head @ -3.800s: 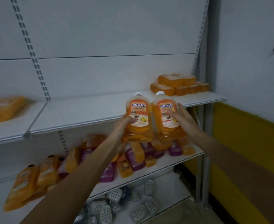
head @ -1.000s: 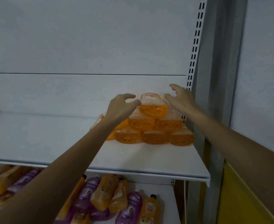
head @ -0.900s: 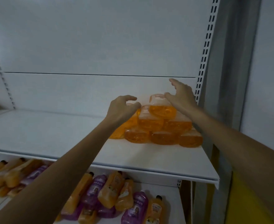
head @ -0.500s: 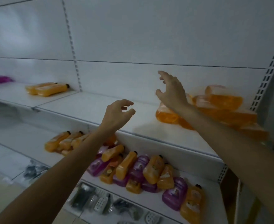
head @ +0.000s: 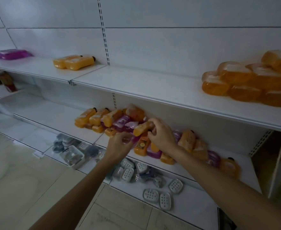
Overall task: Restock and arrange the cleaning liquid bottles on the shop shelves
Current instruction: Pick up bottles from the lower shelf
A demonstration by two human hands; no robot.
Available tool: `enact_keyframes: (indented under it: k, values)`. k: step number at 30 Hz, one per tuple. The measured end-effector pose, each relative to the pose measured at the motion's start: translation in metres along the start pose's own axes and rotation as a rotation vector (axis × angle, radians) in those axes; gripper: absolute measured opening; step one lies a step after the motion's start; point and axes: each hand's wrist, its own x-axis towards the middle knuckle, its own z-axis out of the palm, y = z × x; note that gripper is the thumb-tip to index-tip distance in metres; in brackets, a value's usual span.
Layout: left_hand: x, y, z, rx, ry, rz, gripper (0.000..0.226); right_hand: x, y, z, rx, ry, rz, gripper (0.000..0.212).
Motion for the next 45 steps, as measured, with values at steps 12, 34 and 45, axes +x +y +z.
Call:
enact_keyframes:
  k: [12, 34, 45]
  values:
    - [0.049, -0.071, 0.003, 0.043, -0.07, -0.137, 0.029, 0.029, 0.057, 0.059, 0.068, -0.18, 0.331, 0.031]
    - [0.208, -0.218, -0.027, 0.045, -0.163, -0.205, 0.029, 0.155, 0.096, 0.221, 0.163, 0.086, 0.807, 0.053]
    - [0.329, -0.268, -0.026, 0.156, -0.287, -0.194, 0.048, 0.186, 0.133, 0.246, 0.391, 0.086, 1.193, 0.059]
